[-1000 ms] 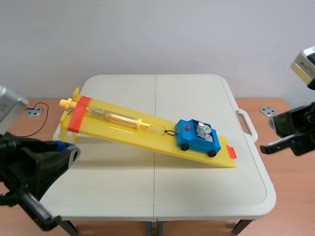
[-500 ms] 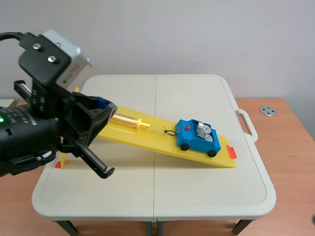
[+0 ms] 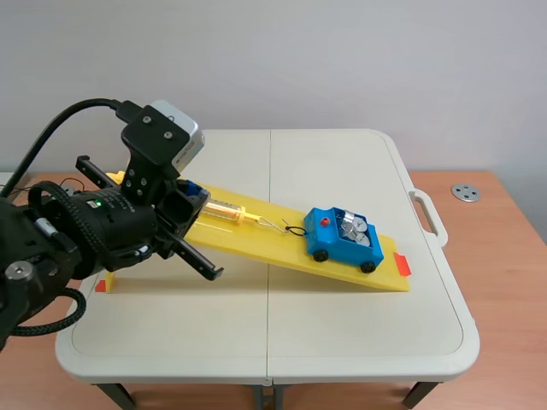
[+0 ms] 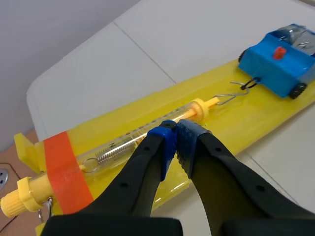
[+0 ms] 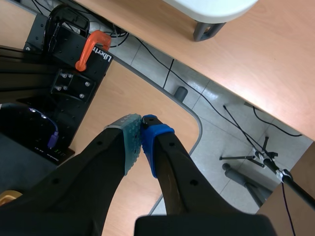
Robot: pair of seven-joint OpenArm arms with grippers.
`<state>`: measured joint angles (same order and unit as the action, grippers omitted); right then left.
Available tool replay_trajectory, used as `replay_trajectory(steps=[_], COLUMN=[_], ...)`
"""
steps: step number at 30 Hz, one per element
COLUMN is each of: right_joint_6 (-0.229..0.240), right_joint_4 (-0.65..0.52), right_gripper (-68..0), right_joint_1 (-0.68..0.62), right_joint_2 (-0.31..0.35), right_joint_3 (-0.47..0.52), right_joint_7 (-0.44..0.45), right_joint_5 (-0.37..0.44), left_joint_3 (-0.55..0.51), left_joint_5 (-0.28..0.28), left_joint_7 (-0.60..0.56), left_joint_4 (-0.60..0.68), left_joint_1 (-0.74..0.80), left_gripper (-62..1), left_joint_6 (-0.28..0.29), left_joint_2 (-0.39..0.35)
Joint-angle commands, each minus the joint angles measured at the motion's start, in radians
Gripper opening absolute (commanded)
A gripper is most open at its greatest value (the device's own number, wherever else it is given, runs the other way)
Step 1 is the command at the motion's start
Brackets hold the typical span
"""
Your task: Place the four metal weights on the blue cart on the ramp.
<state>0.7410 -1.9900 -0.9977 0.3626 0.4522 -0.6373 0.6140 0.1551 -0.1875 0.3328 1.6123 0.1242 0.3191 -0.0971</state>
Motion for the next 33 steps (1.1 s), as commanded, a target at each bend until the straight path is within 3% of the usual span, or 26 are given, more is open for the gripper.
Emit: replay_trajectory(steps=[1,27,33], right_joint_6=[0.005,0.005,0.005], right_joint_4=[-0.090,-0.090,-0.090], right_gripper=[-66.9,-66.9,-66.9], right_joint_1=[0.009,0.014,0.021], right_joint_2=[0.042,0.042,0.042], right_joint_3=[0.021,0.021,0.021], right_joint_7=[0.067,0.067,0.092], right_joint_5=[0.046,0.045,0.045], left_joint_3=[-0.012,-0.012,-0.012], left_joint_5=[0.018,0.019,0.049], left_joint_7=[-0.107,-0.104,-0.079], left_joint_4=[0.072,0.043,0.069], left_joint_1=[-0.041,-0.058,-0.042], left_gripper=[-58.2,-58.2,-58.2], left_joint_6=[-0.062,-0.070,-0.069], left_joint_2=[0.014,0.014,0.013])
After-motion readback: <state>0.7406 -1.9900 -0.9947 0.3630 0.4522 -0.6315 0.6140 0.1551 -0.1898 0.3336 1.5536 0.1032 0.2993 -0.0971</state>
